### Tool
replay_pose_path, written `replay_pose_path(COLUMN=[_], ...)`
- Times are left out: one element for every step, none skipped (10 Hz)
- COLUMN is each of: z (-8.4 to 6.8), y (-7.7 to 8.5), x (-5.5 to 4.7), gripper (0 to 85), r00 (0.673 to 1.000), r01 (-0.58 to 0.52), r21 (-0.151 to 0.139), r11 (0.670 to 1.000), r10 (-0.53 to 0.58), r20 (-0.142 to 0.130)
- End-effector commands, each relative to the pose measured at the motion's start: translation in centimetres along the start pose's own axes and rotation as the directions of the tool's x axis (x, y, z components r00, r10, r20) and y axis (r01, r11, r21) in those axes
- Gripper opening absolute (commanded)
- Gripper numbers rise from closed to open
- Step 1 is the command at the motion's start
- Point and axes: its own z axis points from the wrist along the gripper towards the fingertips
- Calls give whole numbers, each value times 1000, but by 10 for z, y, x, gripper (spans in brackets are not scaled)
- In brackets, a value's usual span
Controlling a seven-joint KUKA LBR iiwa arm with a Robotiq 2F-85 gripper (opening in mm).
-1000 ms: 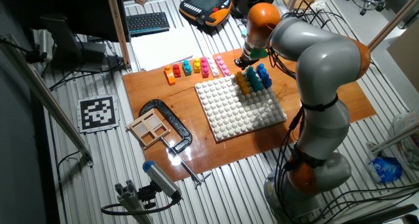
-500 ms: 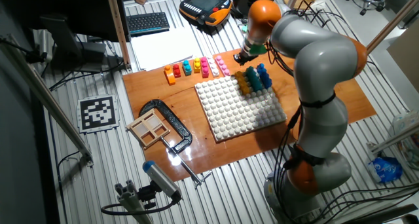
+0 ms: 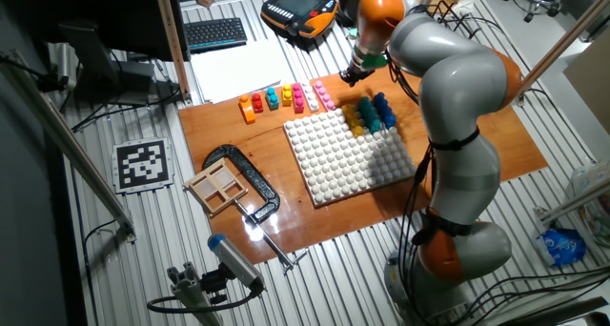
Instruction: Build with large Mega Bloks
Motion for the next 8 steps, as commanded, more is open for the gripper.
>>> replay_pose_path(z=[0,0,0,0,0,0,0,0], y=[0,0,0,0,0,0,0,0], x=[0,0,0,0,0,0,0,0], gripper=[0,0,0,0,0,0,0,0], r00=[1000,1000,1000,1000,997,994,990,986], r01=[6,7,15,29,70,105,138,165], r21=[6,5,11,8,10,34,43,47], r11=[1000,1000,1000,1000,997,994,990,985], r10=[-6,-7,-15,-29,-70,-106,-139,-166], r20=[0,-4,-6,2,15,18,24,17])
